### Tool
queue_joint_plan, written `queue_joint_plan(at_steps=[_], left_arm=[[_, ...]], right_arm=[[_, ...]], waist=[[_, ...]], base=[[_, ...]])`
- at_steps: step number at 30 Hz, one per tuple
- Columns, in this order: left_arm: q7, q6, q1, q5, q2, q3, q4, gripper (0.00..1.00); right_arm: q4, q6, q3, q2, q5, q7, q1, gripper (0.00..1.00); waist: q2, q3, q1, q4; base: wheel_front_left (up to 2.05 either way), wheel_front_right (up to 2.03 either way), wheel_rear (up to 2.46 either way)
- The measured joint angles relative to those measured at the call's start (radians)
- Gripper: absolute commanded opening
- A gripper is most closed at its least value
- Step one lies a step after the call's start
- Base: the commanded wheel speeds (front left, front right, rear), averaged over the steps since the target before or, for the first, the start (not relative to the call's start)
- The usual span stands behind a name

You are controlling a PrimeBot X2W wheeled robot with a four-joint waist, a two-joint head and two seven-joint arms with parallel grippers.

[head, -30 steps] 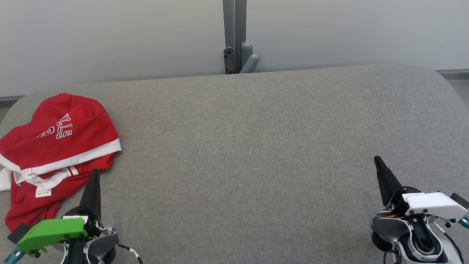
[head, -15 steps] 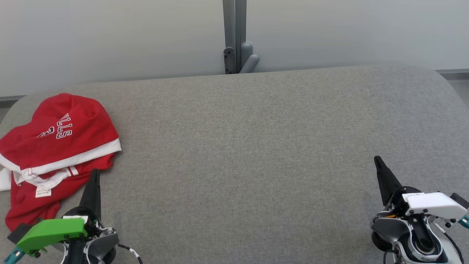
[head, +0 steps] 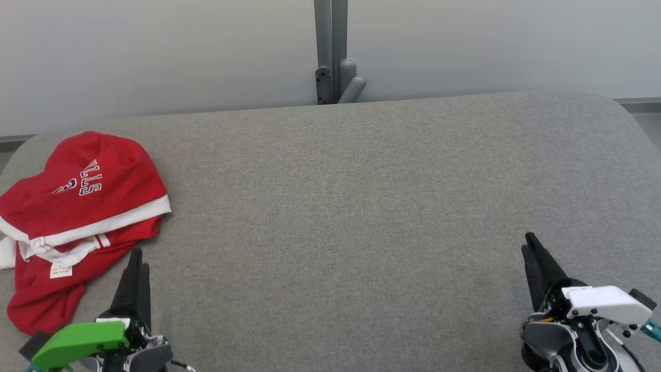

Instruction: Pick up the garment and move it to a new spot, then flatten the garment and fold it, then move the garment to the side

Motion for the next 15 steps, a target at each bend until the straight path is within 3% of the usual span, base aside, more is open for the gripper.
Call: queue_joint_plan(at_steps=[5, 15], left_arm=[[-0.022, 0.002, 0.022, 0.021, -0.002, -0.005, 0.022, 1.0], [-0.065, 0.002, 0.022, 0.192, -0.001, -0.003, 0.021, 1.0]], right_arm=[[0.018, 0.0, 0.014, -0.001, -0.021, -0.019, 0.022, 1.0], [0.019, 0.0, 0.033, -0.013, -0.173, -0.063, 0.016, 1.0]], waist=[[0.0, 0.001, 0.0, 0.001], [0.0, 0.004, 0.0, 0.002]], base=[[0.0, 0.0, 0.0], [0.0, 0.0, 0.0]])
